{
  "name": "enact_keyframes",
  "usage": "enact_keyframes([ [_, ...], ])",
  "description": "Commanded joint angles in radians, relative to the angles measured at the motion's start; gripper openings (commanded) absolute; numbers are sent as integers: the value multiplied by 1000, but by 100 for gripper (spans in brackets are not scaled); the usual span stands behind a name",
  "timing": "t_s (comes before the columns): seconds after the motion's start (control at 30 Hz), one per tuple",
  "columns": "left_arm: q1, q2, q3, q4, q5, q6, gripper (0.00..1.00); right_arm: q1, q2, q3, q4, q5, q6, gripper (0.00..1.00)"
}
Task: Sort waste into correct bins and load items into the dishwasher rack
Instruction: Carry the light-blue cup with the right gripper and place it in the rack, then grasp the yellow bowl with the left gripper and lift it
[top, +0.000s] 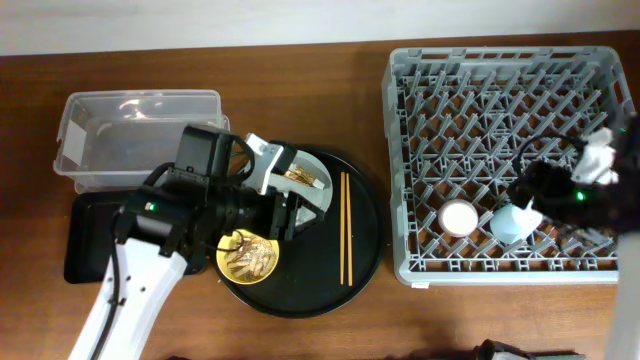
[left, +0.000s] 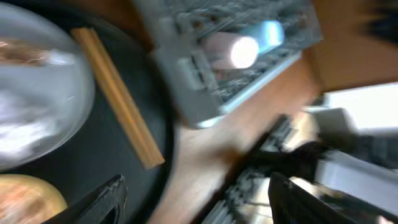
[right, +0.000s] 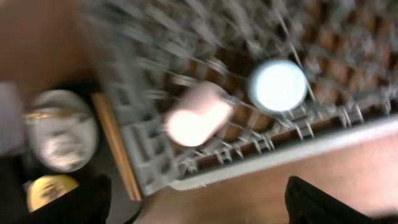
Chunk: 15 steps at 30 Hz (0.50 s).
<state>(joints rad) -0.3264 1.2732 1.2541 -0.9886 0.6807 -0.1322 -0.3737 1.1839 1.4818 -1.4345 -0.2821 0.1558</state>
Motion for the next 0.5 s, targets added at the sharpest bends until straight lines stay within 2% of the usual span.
enact_keyframes([
  [0.0,-5,-161,11,-59,-439,-167,72,-6,-220,31,-7,-154,-100,92],
  [0.03,-5,-198,11,-74,-518,-191,72,-5,-263,31,-6,-156,-100,94],
  [0.1,-5,-278,11,-95,-638,-192,79,-6,-375,31,-6,-156,-100,99],
  [0.17,-5,-325,11,-105,-671,-189,85,-6,-439,31,-6,-156,-100,99],
  [0.2,-5,-343,11,-108,-682,-189,94,-6,-480,31,-6,-155,-100,99],
  [0.23,-5,-361,11,-109,-689,-189,99,-6,-506,31,-6,-156,-100,99],
  [0.47,-5,-376,11,-124,-684,-159,99,-6,-531,29,-6,-155,-100,99],
])
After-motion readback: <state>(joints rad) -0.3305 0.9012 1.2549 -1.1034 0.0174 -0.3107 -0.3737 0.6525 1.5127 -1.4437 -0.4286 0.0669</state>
